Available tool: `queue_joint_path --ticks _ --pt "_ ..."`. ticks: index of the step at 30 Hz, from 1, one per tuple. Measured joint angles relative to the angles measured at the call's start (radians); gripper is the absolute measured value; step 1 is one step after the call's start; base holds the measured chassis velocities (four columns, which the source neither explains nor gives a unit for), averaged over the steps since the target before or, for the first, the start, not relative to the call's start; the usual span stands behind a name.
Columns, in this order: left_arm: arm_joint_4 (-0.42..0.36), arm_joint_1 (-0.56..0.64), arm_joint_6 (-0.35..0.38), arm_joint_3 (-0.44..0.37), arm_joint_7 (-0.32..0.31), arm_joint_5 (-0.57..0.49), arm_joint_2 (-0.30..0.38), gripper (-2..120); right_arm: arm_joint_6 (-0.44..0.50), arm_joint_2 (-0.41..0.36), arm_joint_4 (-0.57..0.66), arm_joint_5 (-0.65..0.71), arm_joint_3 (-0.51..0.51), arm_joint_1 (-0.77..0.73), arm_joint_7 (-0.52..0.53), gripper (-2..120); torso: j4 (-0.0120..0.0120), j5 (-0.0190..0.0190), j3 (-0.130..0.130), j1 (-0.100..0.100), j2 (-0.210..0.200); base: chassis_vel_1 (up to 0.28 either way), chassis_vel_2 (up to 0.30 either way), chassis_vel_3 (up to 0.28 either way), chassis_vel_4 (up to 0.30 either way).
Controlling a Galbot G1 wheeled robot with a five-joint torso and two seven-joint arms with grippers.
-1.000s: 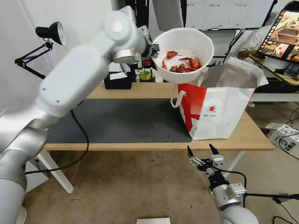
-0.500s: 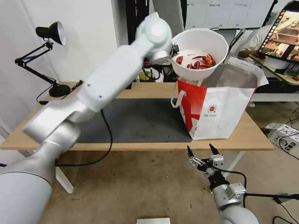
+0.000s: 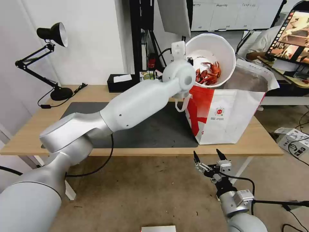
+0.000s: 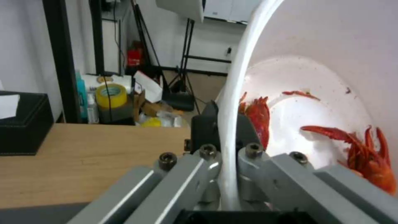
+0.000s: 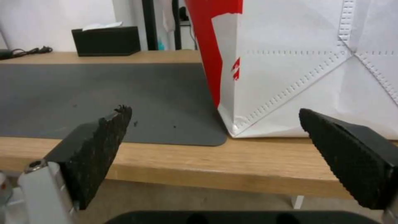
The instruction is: Pick up the trash from the table and place it into the takeout bag.
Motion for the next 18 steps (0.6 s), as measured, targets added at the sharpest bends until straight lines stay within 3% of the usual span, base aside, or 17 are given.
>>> queue_joint_path --ticks 14,18 --pt "-0.041 -0.016 0.031 0.038 0.047 0.009 0.017 0 0.000 0.000 0.000 0.000 0.000 0.000 0.000 100 -0.0003 0.0000 0.000 0.000 0.000 0.000 0.000 0.000 0.000" --pt "-0.083 -0.019 0.092 0.040 0.085 -0.039 0.046 0 0.000 0.000 0.000 0.000 0.000 0.000 0.000 100 -0.0003 0.0000 0.000 0.000 0.000 0.000 0.000 0.000 0.000"
